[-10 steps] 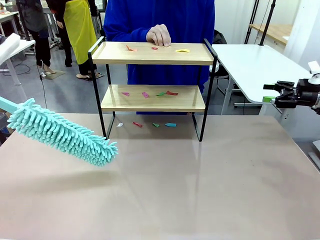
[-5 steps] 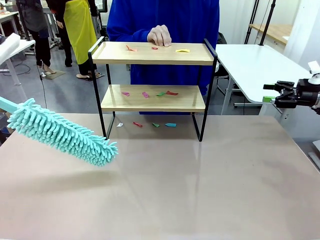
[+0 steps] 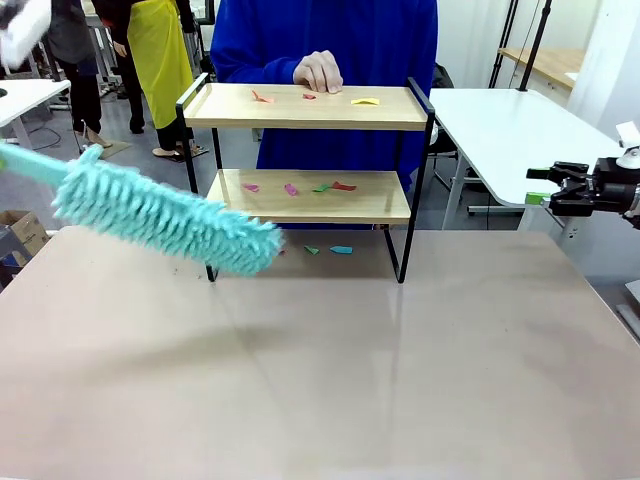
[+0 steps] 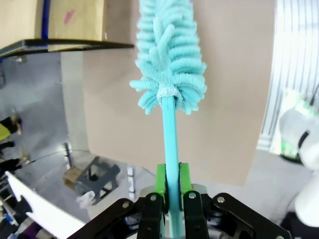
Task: Clean the shelf.
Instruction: Clean the specific section of the Shelf indicated by the human with the Duster.
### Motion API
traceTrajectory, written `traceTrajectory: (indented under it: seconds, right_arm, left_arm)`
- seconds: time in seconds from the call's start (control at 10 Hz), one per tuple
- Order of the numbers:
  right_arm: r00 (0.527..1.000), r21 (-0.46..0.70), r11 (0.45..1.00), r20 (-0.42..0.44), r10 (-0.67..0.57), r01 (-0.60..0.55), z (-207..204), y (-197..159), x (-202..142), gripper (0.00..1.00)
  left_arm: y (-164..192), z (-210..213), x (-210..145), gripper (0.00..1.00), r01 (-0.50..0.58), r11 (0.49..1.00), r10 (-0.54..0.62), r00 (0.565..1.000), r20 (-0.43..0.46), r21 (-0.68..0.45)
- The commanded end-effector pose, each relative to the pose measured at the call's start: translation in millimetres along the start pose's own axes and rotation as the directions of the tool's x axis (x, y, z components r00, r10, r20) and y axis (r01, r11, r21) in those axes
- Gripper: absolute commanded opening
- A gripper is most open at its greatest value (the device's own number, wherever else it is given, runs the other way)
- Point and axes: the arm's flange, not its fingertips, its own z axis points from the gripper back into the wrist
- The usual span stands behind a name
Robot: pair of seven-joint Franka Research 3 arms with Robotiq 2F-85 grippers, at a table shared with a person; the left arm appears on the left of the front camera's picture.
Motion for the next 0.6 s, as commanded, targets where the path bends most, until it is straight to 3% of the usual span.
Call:
traceTrajectory:
  seconds: [0.0, 0.4, 0.5]
  right_arm:
    - [1.000, -0.001, 1.000, -0.007, -0.015, 0.015, -1, 0, 5, 1.00]
    - [1.000, -0.001, 1.000, -0.007, -0.015, 0.015, -1, 0, 5, 1.00]
    - [1.000, -0.001, 1.000, -0.007, -0.015, 0.015, -1, 0, 5, 1.00]
  left_arm:
    - [0, 35, 35, 0.13, -0.092, 0.996, 0.093, 0.989, 0.119, -0.012]
    - [-30, 94, 120, 0.13, -0.262, 0.962, 0.272, 0.914, 0.302, -0.073]
    - [-39, 101, 140, 0.13, -0.392, 0.919, 0.385, 0.861, 0.331, -0.051]
